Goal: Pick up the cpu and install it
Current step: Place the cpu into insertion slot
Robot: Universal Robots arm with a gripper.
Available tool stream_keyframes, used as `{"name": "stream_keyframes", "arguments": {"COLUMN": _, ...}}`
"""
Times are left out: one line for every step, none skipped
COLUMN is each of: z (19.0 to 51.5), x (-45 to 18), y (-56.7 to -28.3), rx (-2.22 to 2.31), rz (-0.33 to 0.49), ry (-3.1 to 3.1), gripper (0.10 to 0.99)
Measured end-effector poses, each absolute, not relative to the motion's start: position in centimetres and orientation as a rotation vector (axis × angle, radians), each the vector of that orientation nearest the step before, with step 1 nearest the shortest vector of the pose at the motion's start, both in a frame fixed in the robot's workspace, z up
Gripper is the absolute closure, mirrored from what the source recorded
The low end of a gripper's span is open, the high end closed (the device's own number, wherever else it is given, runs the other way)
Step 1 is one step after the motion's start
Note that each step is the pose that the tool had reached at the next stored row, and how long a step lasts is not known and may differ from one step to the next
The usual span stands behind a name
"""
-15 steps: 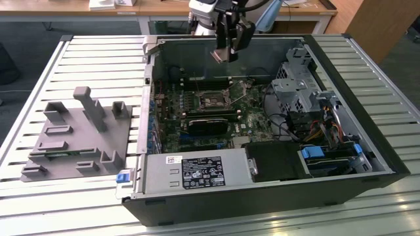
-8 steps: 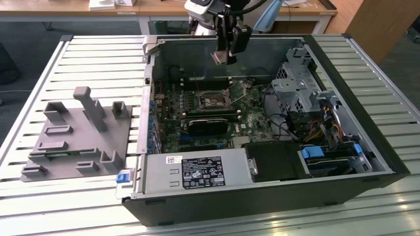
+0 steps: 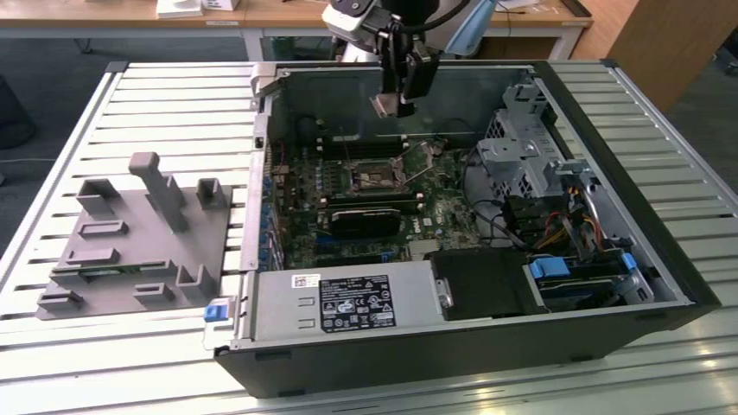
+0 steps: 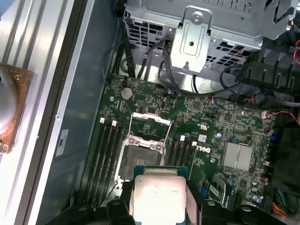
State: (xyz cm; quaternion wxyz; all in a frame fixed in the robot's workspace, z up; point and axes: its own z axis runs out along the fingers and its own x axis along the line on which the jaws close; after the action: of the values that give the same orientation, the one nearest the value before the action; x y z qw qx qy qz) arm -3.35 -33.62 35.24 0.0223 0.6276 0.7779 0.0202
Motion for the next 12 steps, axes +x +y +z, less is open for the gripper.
{"name": "stream_keyframes", "arguments": {"z": 35.20, "x": -3.35, "y": -33.62, "rx": 1.944, "rz": 0.063, "ry": 2.410, "gripper": 0.553}}
{"name": "stream_keyframes", "arguments": {"z": 35.15, "x": -3.35, "y": -33.63, "rx": 1.944, "rz": 0.063, "ry": 2.410, "gripper": 0.553}}
{"name": "stream_keyframes", "arguments": {"z": 35.10, "x": -3.35, "y": -33.63, "rx": 1.944, "rz": 0.063, "ry": 2.410, "gripper": 0.553}}
{"name": "stream_keyframes", "arguments": {"z": 35.03, "x": -3.35, "y": -33.63, "rx": 1.944, "rz": 0.063, "ry": 2.410, "gripper": 0.553}}
{"name": "stream_keyframes", "arguments": {"z": 34.95, "x": -3.35, "y": -33.63, "rx": 1.944, "rz": 0.063, "ry": 2.410, "gripper": 0.553}}
{"name": "stream_keyframes", "arguments": {"z": 34.87, "x": -3.35, "y": -33.63, "rx": 1.944, "rz": 0.063, "ry": 2.410, "gripper": 0.553}}
{"name": "stream_keyframes", "arguments": {"z": 34.79, "x": -3.35, "y": -33.63, "rx": 1.944, "rz": 0.063, "ry": 2.410, "gripper": 0.553}}
{"name": "stream_keyframes", "arguments": {"z": 34.71, "x": -3.35, "y": -33.63, "rx": 1.944, "rz": 0.063, "ry": 2.410, "gripper": 0.553}}
{"name": "stream_keyframes", "arguments": {"z": 34.64, "x": -3.35, "y": -33.63, "rx": 1.944, "rz": 0.063, "ry": 2.410, "gripper": 0.553}}
{"name": "stream_keyframes", "arguments": {"z": 34.57, "x": -3.35, "y": -33.63, "rx": 1.944, "rz": 0.063, "ry": 2.410, "gripper": 0.553}}
{"name": "stream_keyframes", "arguments": {"z": 34.50, "x": -3.35, "y": -33.63, "rx": 1.944, "rz": 0.063, "ry": 2.410, "gripper": 0.553}}
{"name": "stream_keyframes", "arguments": {"z": 34.43, "x": -3.35, "y": -33.63, "rx": 1.944, "rz": 0.063, "ry": 2.410, "gripper": 0.553}}
